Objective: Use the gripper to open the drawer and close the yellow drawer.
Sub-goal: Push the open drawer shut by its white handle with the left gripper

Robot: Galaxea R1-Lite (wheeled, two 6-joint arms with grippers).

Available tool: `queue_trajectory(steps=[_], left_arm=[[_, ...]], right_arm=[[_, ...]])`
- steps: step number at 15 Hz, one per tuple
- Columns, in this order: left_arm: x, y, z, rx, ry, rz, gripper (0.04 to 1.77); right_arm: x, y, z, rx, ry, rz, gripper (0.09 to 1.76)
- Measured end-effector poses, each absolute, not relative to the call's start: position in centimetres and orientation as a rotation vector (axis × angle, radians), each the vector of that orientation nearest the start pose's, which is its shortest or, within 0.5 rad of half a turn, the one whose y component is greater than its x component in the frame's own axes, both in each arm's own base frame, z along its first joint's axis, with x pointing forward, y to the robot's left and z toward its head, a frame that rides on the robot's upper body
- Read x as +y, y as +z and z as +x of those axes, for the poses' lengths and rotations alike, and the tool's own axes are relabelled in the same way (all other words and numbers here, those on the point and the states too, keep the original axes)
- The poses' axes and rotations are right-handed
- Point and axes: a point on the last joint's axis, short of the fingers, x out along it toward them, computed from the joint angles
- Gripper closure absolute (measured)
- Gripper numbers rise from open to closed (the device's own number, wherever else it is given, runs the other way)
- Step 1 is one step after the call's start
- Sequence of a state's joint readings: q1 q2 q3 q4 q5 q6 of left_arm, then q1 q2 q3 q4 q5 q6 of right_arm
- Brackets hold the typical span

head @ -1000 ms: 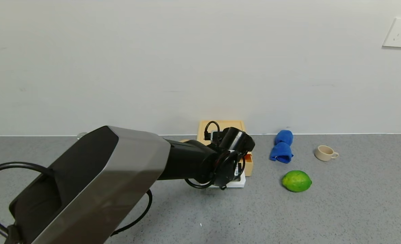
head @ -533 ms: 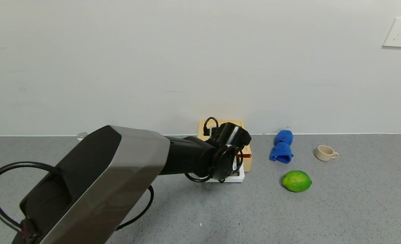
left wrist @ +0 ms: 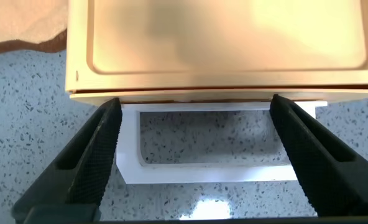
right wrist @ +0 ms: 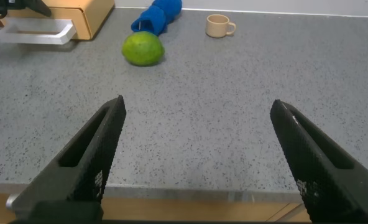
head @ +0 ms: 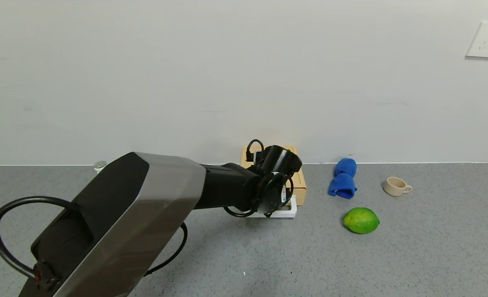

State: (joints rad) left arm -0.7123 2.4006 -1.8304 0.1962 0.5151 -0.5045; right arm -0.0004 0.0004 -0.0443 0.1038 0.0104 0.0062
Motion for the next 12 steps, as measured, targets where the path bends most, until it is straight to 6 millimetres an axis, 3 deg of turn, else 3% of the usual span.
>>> queue_trajectory(steps=[7,9,12], left_arm=[[-30.3,10.7,37.1,0.639,-0.029,-0.037,0.09],[-30.1,12.2,36.5,0.622,-0.038,-0.045,0.09],[-29.2,15.9,35.4,0.582,-0.072,-0.006,0.09]], right_arm=[[0.0,7.7,-2.6,0.06,0.01,0.006,0.14],[0.0,7.7,-2.6,0.06,0.01,0.006,0.14],[0.0,7.7,-2.6,0.06,0.01,0.006,0.14]])
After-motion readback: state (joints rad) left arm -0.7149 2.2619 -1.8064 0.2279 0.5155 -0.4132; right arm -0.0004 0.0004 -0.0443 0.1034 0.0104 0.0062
